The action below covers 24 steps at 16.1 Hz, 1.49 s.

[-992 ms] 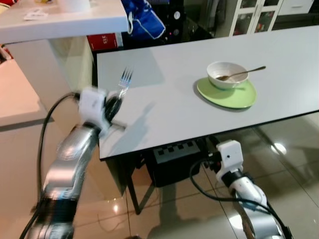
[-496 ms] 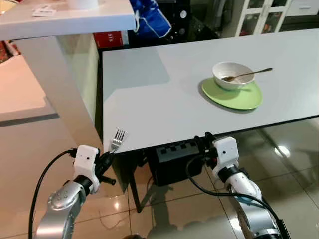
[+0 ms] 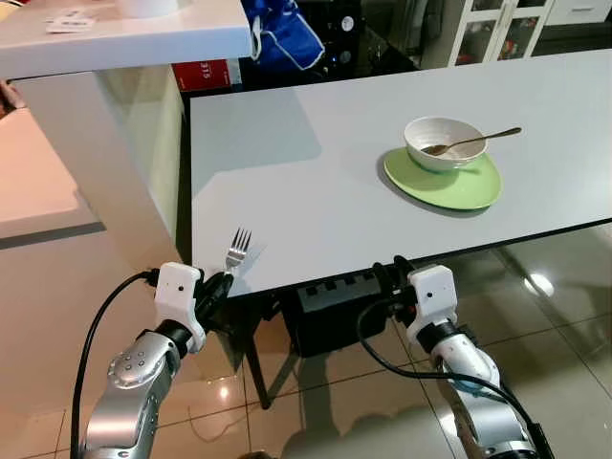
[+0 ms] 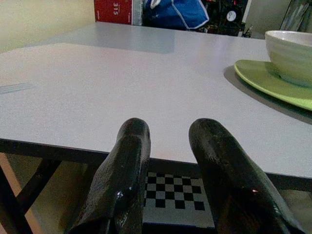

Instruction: Setting the table

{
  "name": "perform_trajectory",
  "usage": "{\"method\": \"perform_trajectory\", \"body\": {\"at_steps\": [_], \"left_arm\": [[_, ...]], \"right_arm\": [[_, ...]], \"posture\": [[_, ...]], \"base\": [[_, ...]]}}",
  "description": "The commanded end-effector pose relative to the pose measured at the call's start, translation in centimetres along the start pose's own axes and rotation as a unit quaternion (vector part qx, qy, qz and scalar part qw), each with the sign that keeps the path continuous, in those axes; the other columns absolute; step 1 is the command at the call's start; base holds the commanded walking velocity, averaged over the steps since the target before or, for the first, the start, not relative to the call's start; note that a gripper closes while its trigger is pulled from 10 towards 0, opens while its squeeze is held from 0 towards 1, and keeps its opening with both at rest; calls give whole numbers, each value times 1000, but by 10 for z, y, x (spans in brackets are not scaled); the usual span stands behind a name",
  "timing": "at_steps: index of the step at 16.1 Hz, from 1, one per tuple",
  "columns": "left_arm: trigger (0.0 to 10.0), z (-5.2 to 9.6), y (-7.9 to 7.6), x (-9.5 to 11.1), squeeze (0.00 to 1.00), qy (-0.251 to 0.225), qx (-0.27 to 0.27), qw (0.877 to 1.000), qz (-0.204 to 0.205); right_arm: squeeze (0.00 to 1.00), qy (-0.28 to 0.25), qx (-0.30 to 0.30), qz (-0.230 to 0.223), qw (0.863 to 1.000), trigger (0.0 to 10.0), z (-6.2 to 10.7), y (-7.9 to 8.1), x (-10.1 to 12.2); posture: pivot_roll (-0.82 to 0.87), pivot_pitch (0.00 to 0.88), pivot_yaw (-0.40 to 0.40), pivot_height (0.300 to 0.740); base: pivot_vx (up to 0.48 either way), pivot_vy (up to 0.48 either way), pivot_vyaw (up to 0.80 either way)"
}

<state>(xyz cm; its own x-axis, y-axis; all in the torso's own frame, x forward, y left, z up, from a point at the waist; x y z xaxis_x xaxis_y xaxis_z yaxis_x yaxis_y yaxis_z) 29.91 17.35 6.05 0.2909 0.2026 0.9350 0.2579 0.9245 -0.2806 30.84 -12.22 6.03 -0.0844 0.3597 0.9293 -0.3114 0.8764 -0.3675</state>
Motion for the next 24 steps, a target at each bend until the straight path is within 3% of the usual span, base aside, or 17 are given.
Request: {"method": "perform_trajectory", "body": {"at_steps": [1,10,24], "left_arm": [[10000,-5,-8,11,0,-14,-15,1000,-14],[10000,-18,-32,33,0,-49,-44,997,-42],[10000,-20,-36,39,0,-62,-39,996,-46]], "right_arm": [[0,-6,-4,3,1000,10000,1,-1,2],[0,0,-2,4,1000,10000,1,0,1],[0,1,4,3,1000,10000,1,3,0]], "posture": [[61,0,71,740],[59,0,75,740],[64,0,71,740]], "base": [[0,0,0],[216,-340,0],[271,-393,0]]}}
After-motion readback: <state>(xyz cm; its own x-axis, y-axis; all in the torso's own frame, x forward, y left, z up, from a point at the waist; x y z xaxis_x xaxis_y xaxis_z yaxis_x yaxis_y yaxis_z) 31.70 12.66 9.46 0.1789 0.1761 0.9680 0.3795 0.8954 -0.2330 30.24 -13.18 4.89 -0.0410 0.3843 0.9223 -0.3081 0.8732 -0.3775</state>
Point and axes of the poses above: a point about 5 cm out from each wrist's last joint towards the gripper, its own z axis pointing back from the gripper into the wrist, its own x axis along the axis of the wrist's last joint, y = z × x, the point moved 5 cm from there along -z, pointing out of the wrist towards the gripper, and after that the axes turned 15 degrees about z, right-handed, at the moved point
